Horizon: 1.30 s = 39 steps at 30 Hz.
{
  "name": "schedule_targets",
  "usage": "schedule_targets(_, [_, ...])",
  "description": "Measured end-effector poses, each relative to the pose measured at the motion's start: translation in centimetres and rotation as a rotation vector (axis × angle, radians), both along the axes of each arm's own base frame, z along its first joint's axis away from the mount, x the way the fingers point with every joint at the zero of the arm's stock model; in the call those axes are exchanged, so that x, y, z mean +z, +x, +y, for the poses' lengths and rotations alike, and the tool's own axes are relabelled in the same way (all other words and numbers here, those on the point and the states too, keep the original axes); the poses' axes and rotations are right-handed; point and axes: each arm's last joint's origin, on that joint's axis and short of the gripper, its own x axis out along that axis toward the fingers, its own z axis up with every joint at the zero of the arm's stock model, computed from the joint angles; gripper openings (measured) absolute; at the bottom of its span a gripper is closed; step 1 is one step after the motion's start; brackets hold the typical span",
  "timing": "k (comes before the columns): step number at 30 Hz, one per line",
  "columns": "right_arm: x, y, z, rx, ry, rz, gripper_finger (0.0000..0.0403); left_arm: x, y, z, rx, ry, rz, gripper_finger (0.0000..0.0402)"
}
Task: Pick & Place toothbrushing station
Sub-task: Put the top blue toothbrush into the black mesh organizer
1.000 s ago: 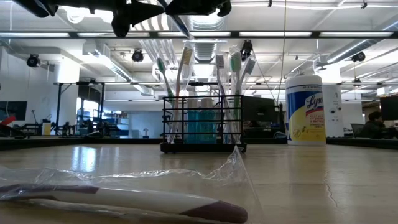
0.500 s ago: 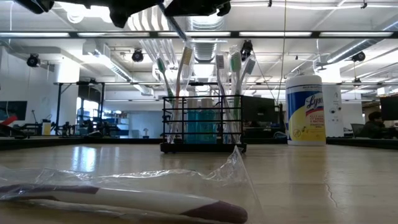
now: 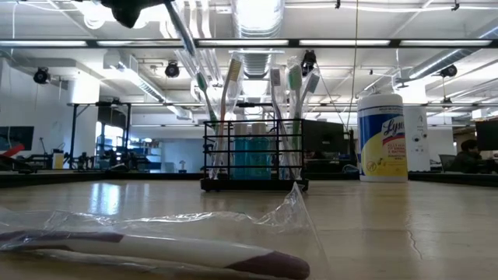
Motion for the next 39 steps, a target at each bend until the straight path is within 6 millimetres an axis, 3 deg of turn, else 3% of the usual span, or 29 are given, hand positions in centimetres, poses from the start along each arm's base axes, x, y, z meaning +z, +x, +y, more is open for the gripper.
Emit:
schedule_targets(5, [1.6, -2.9, 1.0, 0.115, 0.002, 0.013, 0.0117, -0.9, 0.5, -1.3, -0.076, -0.002, 0.064, 0.0026])
schedule_targets(8, [1.0, -4.4, 1.3, 0.172, 0.007, 0.009, 0.0078, -1.9, 1.4, -2.2, -0.108, 0.014, 0.122, 0.0026])
schedule_targets(13, [-1.2, -7.1, 1.1, 0.212, 0.006, -0.073, 0.0015, -3.8, 3.6, -2.8, 0.015, 0.068, 0.183, 0.0026])
schedule_targets(19, [-5.1, -9.7, -0.1, 0.247, 0.128, -0.211, 0.0009, -3.8, 5.4, -2.7, 0.118, 0.127, 0.189, 0.0026])
schedule_targets(24, [-7.8, -11.3, -0.4, 0.401, 0.226, -0.315, 0.0008, -4.0, 6.7, -2.1, 0.165, 0.148, 0.222, 0.0026])
schedule_targets(29, [-8.5, -12.2, -0.6, 0.534, 0.382, -0.381, 0.0008, -5.5, 7.8, -1.3, 0.183, 0.129, 0.279, 0.0026])
schedule_targets(39, [-9.6, -12.1, -0.6, 0.528, 0.367, -0.334, 0.0008, -7.6, 9.1, -0.5, 0.190, 0.095, 0.347, 0.0026])
